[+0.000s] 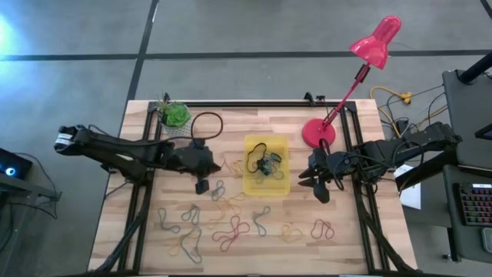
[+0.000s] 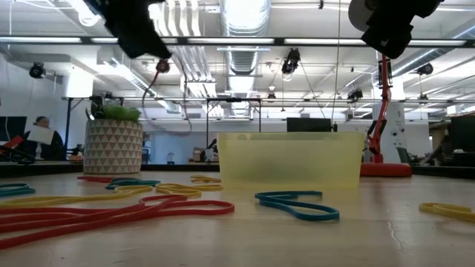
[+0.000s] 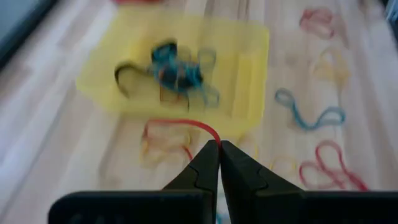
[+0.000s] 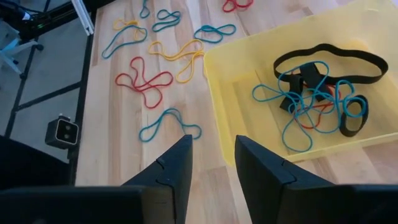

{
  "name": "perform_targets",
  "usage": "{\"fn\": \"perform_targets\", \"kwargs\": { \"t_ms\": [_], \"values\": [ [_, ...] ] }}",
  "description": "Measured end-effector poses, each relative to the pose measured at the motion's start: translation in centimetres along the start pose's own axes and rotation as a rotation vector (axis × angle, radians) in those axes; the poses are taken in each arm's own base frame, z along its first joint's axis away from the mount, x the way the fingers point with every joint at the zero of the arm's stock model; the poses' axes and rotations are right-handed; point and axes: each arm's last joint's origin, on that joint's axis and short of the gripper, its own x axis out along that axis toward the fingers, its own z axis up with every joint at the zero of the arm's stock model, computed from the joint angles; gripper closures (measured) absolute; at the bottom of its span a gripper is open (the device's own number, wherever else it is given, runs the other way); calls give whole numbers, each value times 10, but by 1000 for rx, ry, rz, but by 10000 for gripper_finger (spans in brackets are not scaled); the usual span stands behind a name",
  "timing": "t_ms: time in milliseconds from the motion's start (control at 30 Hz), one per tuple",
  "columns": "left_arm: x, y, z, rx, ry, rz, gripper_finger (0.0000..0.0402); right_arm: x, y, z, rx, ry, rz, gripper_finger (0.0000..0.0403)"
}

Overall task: Pick and place rubber bands into bin
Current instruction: Put the red rubber band into the bin

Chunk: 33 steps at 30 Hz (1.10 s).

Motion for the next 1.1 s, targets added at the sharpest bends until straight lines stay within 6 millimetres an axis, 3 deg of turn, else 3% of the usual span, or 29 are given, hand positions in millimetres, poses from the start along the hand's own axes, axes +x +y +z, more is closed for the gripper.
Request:
{"fn": "perform_targets", "kwargs": {
  "t_ms": [300,500,833,1100],
  "values": [
    [8,5,39,46,-166,20,401,0,0,0,-10,1,-1,289],
    [41,8,56,49,-198,19,401,0,0,0,-11,0,-1,295],
    [110,26,63,40,-95,66,401,0,0,0,-11,-1,-1,303],
    [141,45,59,13,-46,75,401,0,0,0,6,-2,-1,299]
  ]
}}
